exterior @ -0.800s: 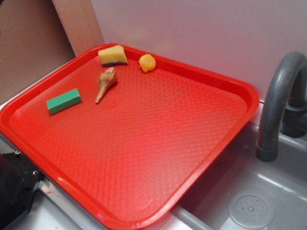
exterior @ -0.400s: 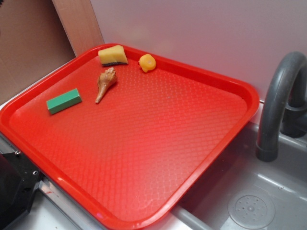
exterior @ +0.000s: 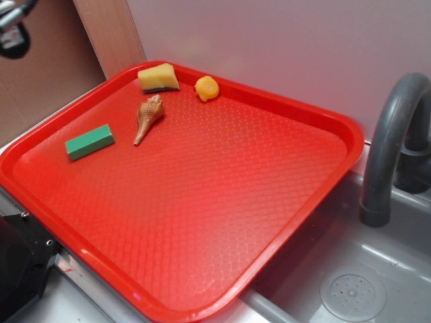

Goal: Grab the shell.

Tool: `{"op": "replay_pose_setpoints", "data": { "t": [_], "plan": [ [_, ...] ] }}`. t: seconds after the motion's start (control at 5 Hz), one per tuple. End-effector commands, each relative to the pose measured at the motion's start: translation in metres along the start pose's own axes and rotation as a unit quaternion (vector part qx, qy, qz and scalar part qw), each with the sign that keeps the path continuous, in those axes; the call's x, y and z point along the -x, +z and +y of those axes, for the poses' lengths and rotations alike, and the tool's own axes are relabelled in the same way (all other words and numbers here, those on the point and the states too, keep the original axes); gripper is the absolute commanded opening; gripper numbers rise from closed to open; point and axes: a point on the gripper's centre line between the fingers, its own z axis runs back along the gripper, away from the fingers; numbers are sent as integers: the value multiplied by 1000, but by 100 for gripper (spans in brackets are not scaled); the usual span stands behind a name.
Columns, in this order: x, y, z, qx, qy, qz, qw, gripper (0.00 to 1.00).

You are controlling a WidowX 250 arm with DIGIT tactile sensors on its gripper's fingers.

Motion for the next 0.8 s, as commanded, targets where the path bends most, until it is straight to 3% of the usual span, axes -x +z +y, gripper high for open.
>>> {"op": "replay_pose_setpoints", "data": {
  "t": [0.0, 0.4, 0.6],
  "plan": [
    [-41, -40, 39, 20, 116, -15, 993, 100],
    [-83, -85, 64, 32, 147, -44, 988, 100],
    [-132, -113, 67, 19, 166, -39, 985, 100]
  ]
}}
